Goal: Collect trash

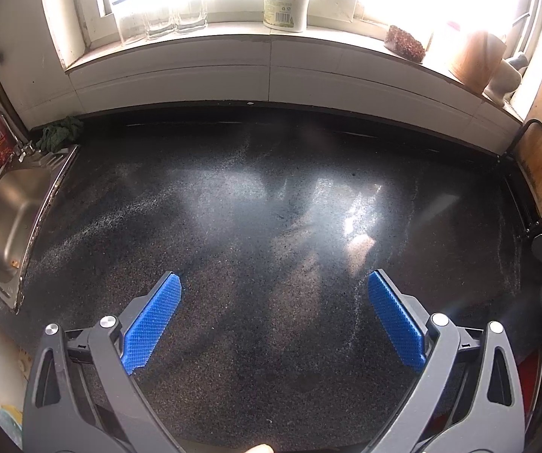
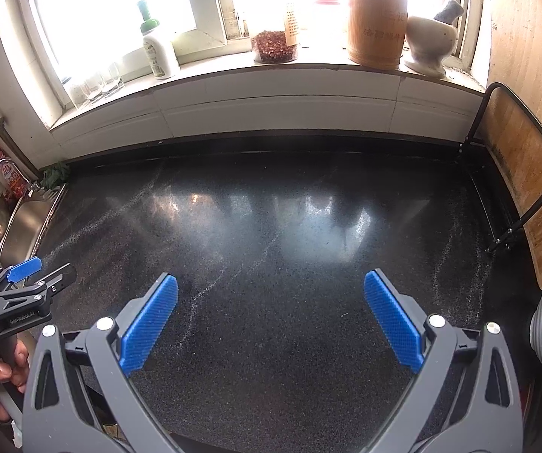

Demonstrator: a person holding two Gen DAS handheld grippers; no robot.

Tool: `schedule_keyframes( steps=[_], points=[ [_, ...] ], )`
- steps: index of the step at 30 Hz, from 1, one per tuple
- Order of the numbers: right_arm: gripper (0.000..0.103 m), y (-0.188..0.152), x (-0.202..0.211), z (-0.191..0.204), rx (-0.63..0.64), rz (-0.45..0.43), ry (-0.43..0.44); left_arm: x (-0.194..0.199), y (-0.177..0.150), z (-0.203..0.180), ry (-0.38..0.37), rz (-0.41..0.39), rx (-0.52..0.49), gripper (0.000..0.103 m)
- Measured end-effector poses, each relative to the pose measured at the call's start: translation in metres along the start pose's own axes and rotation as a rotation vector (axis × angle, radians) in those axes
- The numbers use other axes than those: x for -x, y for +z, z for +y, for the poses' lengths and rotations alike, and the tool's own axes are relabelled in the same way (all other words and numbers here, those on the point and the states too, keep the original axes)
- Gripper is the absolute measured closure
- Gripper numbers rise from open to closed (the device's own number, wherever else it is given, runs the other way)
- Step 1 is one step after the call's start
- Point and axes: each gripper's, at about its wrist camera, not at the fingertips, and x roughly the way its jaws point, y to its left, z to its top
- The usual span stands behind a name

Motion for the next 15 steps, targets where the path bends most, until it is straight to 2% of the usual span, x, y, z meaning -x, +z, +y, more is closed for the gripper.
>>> schedule_keyframes(
  steps=[8, 15],
  points=[
    [0.007, -0.0001, -0.0018, 0.0007, 0.000, 0.001, -0.006, -0.0036, 0.0022, 0.0009, 0.012, 0.005, 0.010, 0.007],
    [0.007, 0.0011, -0.0060, -0.0009, -0.005, 0.006, -0.010, 0.0017, 0.0043, -0.0002, 0.026, -0.048, -0.003, 0.007]
  ],
)
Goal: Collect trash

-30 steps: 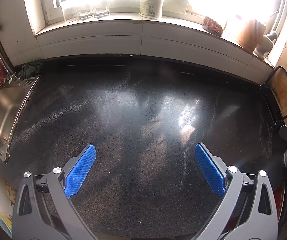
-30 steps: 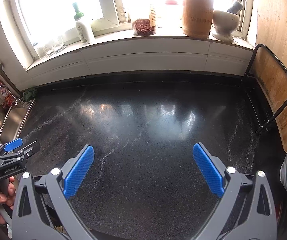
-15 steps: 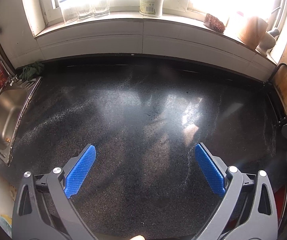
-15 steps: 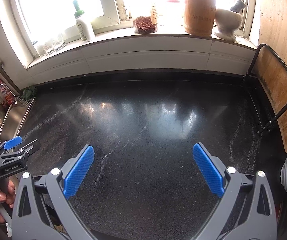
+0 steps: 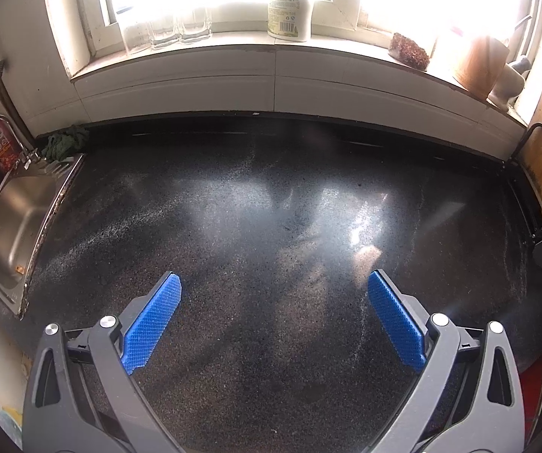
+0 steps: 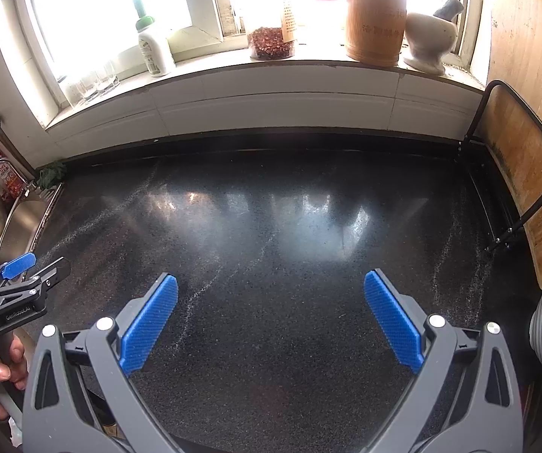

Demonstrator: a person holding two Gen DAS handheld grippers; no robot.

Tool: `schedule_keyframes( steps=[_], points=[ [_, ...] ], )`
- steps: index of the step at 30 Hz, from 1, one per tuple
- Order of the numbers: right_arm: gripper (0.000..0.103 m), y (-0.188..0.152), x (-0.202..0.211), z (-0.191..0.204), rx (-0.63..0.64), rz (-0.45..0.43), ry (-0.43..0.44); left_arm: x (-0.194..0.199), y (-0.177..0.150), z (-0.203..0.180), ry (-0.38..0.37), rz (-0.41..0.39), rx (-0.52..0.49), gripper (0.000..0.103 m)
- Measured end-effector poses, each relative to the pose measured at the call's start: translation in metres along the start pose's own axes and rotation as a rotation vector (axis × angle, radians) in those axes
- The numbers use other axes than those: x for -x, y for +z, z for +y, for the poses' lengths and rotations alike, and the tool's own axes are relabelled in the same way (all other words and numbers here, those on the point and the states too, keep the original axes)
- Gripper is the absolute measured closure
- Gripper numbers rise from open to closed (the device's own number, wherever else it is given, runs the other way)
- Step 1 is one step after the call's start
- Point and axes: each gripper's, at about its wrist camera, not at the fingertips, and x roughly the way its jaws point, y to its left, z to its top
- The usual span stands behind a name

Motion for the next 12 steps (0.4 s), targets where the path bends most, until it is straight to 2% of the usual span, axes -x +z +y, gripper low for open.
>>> schedule_keyframes(
  steps=[4, 10, 12],
  points=[
    [0.007, 0.000, -0.002, -0.001, -0.003, 0.003, -0.003, -0.001, 0.002, -0.002, -0.005, -0.001, -0.008, 0.007],
    [0.007, -0.005, -0.010, -0.006, -0.013, 0.017, -0.010, -0.017, -0.002, 0.002, -0.034, 0.049, -0.003, 0.007],
    [0.007, -0.005, -0.015, -0.009, -0.015, 0.022, -0.010, -0.022, -0.004, 0.004, -0.020, 0.051, -0.008, 0.007]
  ],
)
